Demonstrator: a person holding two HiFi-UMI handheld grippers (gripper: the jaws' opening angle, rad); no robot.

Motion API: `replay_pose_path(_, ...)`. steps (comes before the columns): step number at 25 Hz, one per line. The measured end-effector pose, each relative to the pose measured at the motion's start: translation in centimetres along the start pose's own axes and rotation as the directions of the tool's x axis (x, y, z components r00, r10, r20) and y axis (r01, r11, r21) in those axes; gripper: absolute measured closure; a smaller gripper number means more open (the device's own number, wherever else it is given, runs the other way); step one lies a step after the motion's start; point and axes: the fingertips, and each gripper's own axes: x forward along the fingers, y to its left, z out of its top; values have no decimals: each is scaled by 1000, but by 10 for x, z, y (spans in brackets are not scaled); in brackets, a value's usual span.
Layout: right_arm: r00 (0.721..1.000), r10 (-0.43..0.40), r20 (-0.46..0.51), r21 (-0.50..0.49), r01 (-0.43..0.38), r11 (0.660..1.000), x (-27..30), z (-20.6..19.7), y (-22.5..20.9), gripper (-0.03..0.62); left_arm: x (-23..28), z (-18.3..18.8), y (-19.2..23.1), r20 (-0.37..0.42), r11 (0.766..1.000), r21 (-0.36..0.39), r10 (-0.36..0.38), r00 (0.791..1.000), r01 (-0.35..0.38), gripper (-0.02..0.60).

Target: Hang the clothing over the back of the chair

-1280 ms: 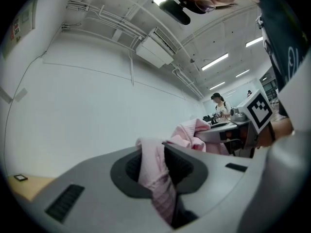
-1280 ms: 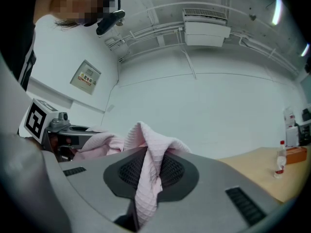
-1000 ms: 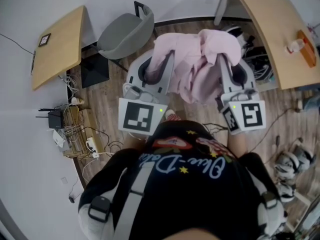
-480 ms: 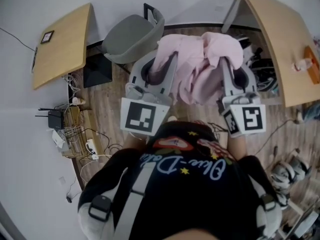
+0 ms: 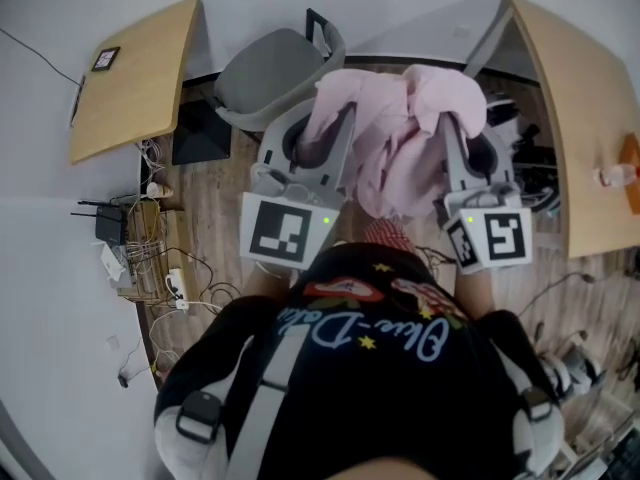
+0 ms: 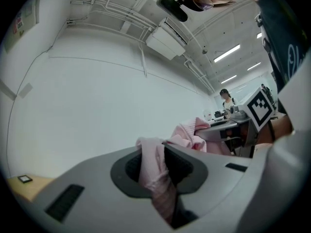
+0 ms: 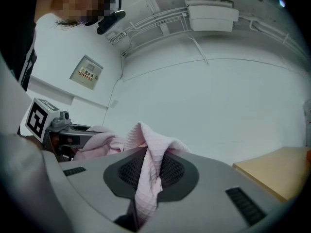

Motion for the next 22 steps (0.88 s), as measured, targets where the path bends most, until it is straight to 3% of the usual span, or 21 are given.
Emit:
replay_pose_path(11,982,189,26,0,-189,982,87,7,-33,549,48,-2,42,-56,982,20,189,980,-188,525)
replay_pose_path(17,957,287,43,14,-287,958,106,8,-35,549,51,-2,46,-85,957,45,290,953,-287,525)
replay_pose_path(22,926,373,52,24,-375,927,122,7,-36,549,52,-3,48,-114,926,52,378,919,-374,525)
